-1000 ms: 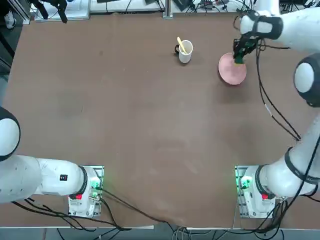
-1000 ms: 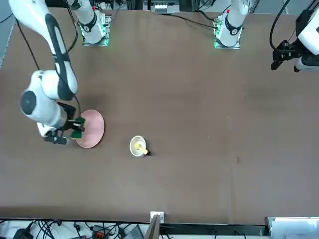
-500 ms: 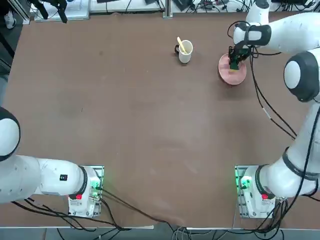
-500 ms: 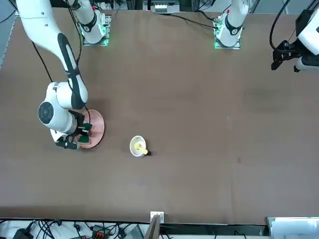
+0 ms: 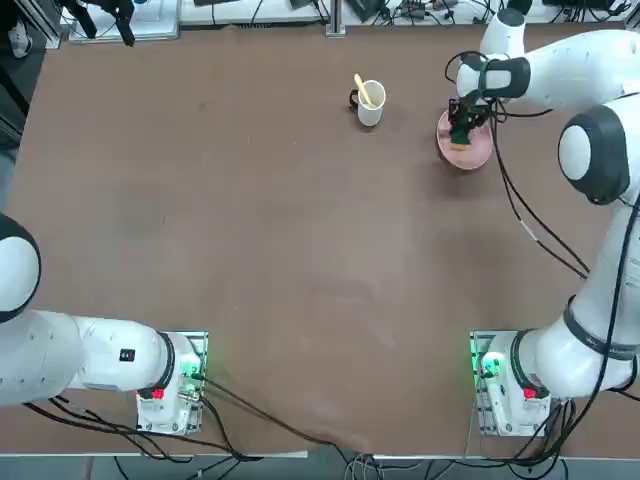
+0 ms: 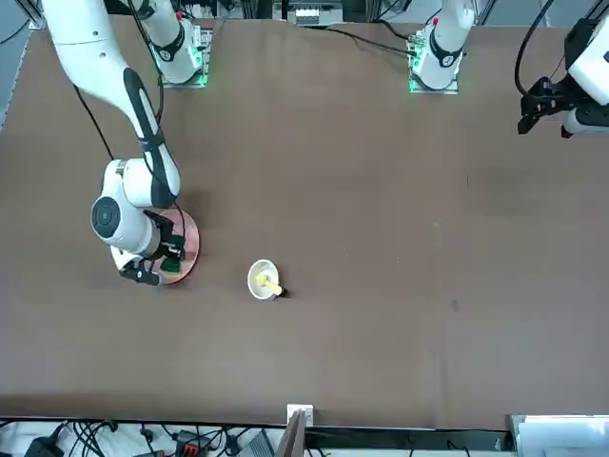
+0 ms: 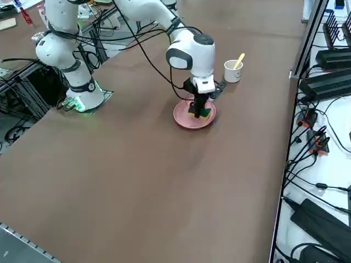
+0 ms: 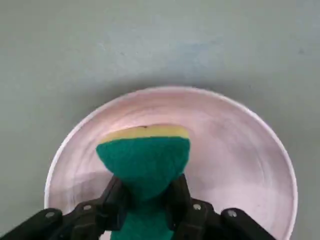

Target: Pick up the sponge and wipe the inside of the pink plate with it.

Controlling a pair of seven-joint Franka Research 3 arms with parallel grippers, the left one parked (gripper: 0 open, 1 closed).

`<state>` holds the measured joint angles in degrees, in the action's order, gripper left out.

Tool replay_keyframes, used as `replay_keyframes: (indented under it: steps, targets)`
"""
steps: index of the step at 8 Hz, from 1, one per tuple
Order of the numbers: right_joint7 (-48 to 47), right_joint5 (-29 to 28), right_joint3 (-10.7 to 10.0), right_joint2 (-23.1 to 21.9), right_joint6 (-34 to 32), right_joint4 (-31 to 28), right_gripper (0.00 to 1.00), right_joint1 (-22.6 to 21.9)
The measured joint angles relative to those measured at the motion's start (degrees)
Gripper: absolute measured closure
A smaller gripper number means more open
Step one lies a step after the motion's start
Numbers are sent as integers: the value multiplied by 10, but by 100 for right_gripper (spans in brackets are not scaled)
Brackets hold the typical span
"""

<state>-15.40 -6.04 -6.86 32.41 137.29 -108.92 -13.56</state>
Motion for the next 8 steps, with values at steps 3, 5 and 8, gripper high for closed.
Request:
replay_keyframes:
  steps: [3, 5, 8]
  targets:
    - [-11, -2, 0, -30, 0, -48, 59, -6]
    - [-12, -2, -1, -50, 0, -81, 59, -7]
    - [5, -2, -11, -60, 1, -97, 59, -2]
